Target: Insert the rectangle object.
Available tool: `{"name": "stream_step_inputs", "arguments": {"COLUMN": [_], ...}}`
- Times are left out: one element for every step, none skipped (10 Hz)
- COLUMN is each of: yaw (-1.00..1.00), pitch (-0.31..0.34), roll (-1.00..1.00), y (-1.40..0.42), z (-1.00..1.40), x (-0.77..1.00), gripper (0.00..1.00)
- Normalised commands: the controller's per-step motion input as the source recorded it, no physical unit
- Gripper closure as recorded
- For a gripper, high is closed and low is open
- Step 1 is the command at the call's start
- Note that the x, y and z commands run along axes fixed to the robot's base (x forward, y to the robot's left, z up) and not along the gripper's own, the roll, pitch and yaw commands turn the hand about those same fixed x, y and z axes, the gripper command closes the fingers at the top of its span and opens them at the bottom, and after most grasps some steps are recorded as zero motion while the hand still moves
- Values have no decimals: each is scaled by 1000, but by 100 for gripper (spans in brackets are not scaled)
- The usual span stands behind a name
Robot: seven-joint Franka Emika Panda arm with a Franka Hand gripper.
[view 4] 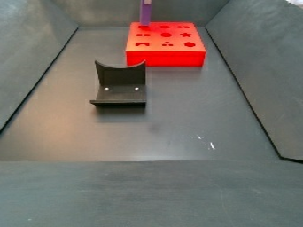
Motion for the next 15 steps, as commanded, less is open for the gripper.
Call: {"name": "stream_step_inputs", "arguments": {"yaw": [-860, -809, -620, -466, -100, -31, -126, -217, -237, -171, -171, -194, -206, -194, -137], "pitch": [-3, 0, 34, 74, 0, 0, 3, 47, 60, 27, 20, 20, 4, 0, 0], "roll": [96, 74, 37, 0, 0, 0, 0, 0, 0, -16, -3, 0, 0, 0, 0], "y": [0, -9, -134, -191, -97, 0, 0, 60, 71, 0, 0, 46, 57, 37, 0], "z": [0, 0, -6, -69, -129, -117, -80, 0, 0, -6, -40, -69, -97, -114, -120], "x": [186, 249, 334, 394, 31, -86, -46, -63, -17, 14, 0, -14, -91, -63, 0], "gripper": [100, 100, 100, 100, 100, 100, 100, 100, 100, 100, 100, 100, 100, 100, 100]}}
